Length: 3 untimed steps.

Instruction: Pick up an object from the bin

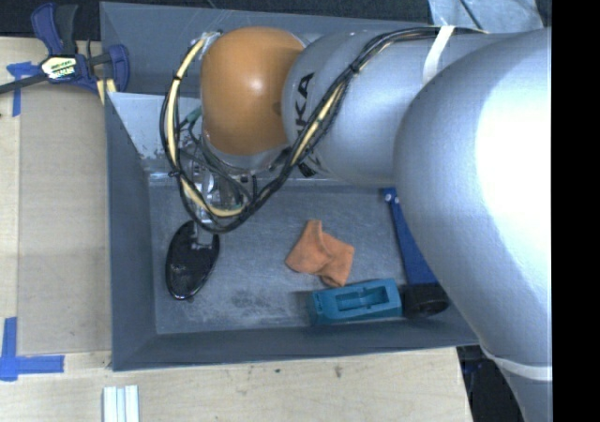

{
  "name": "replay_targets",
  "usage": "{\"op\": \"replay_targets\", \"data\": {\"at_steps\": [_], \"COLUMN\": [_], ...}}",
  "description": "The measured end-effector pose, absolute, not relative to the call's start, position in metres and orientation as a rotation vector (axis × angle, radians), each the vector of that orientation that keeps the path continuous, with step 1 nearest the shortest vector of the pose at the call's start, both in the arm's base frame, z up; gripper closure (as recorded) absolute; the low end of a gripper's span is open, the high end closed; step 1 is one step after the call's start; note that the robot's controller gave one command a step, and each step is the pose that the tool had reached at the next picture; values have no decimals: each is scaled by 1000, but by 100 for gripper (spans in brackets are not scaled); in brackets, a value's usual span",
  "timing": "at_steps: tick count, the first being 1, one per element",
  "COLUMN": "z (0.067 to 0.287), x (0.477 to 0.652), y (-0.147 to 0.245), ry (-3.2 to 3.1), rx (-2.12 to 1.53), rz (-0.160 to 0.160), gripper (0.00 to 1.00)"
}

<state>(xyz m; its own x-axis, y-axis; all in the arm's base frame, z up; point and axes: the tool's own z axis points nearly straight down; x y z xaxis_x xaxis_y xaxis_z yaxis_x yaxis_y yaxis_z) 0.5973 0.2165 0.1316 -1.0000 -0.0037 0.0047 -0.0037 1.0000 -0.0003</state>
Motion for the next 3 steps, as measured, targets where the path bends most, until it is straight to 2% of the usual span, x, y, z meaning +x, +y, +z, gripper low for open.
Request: {"op": "replay_targets", "data": {"at_steps": [1, 2, 3], "z": [137, 123, 86], "x": [599, 595, 578], "y": [215, 218, 212], "ry": [-3143, -3149, -3114], "rx": [1, 105, 465], "rz": [-2, -3, -4], "gripper": [0, 0, 0]}}
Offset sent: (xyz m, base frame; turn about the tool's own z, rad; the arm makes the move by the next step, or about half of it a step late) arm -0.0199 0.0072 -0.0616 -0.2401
